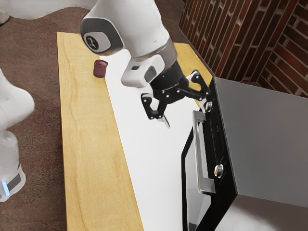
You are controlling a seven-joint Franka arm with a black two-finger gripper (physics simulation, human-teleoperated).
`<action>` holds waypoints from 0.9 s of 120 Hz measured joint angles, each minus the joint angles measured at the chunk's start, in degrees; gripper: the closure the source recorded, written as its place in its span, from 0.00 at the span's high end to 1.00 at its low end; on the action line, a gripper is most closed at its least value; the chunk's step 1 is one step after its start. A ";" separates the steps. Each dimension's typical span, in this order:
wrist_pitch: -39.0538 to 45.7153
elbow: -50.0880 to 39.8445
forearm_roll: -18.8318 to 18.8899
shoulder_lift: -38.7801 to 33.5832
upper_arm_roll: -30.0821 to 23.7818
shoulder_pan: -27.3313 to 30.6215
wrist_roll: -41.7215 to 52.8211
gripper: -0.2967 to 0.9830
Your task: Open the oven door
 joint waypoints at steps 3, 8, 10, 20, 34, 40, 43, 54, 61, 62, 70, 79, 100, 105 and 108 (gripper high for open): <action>0.56 -0.39 0.07 0.58 1.39 -1.20 0.61 0.77; 1.32 -1.11 0.17 1.21 2.96 -2.33 1.59 0.77; 1.58 -1.32 0.19 1.37 3.42 -2.59 1.97 0.77; 2.71 -1.70 0.27 2.56 4.75 -3.30 3.71 0.77; 3.88 -1.61 0.26 4.77 5.15 -3.65 5.75 0.77; 4.35 -1.61 0.25 5.49 5.41 -3.70 6.50 0.77; 4.55 -1.61 0.25 5.69 5.67 -3.69 6.85 0.77; 5.08 -1.78 0.28 5.97 6.35 -3.72 8.06 0.77; 5.26 -1.95 0.29 6.03 6.81 -3.74 8.74 0.77; 5.27 -1.99 0.29 6.03 6.85 -3.75 8.83 0.77; 5.15 -2.15 0.30 5.95 7.00 -3.94 9.52 0.77; 4.51 -2.21 0.21 5.89 7.05 -4.13 10.23 0.77; 3.02 -3.55 0.06 5.96 7.14 -4.21 11.54 0.77; 2.81 -4.03 0.03 6.00 7.15 -4.21 11.79 0.77; 2.70 -4.31 0.02 6.01 7.15 -4.21 11.92 0.77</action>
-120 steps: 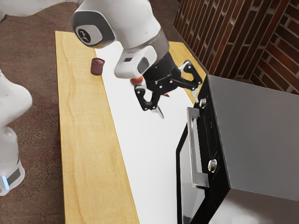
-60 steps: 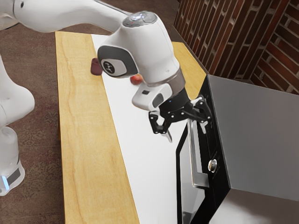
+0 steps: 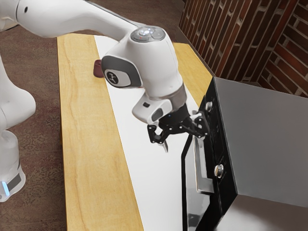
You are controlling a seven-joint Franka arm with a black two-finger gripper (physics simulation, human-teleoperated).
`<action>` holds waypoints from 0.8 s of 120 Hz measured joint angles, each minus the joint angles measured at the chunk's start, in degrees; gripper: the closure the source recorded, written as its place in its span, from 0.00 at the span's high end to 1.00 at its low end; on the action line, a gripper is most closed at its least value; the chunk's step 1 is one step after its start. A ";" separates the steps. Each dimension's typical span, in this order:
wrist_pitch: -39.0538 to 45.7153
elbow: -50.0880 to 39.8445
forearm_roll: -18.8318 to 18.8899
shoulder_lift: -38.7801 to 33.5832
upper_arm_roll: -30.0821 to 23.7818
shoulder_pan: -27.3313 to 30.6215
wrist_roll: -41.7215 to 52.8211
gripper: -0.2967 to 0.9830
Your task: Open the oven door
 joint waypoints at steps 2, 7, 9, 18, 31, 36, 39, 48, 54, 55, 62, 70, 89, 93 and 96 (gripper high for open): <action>-0.06 -0.21 -0.02 0.01 0.00 0.00 0.08 0.78; -0.21 -0.67 -0.12 0.00 0.00 -0.01 0.28 0.77; -0.32 -0.82 -0.18 -0.02 0.01 -0.01 0.36 0.77; -1.22 -1.14 -0.53 -0.20 -0.02 -0.01 0.67 0.77; -4.42 -3.98 -1.48 -3.62 -0.51 -0.53 1.00 0.78; -5.59 -8.67 -1.75 -7.87 -1.94 -0.49 1.05 0.76; -6.46 -11.83 -1.89 -10.91 -4.19 0.13 1.04 0.71; -11.96 -20.28 -3.10 -25.21 -22.26 2.59 0.46 0.69; -19.41 -10.38 -4.94 -32.88 -37.53 3.26 -0.25 0.71; -20.64 -7.19 -4.74 -32.85 -39.03 3.57 -0.44 0.72; -29.27 19.60 -0.33 -22.22 -41.61 12.30 -2.89 0.74; -37.80 47.29 1.84 -2.60 -36.36 30.49 -7.90 0.75; -49.20 59.20 -4.48 19.54 -9.70 48.10 -21.66 0.76; -50.31 56.60 -7.29 21.90 -7.87 50.54 -24.15 0.76; -50.71 54.14 -9.30 23.09 -7.05 51.11 -25.73 0.76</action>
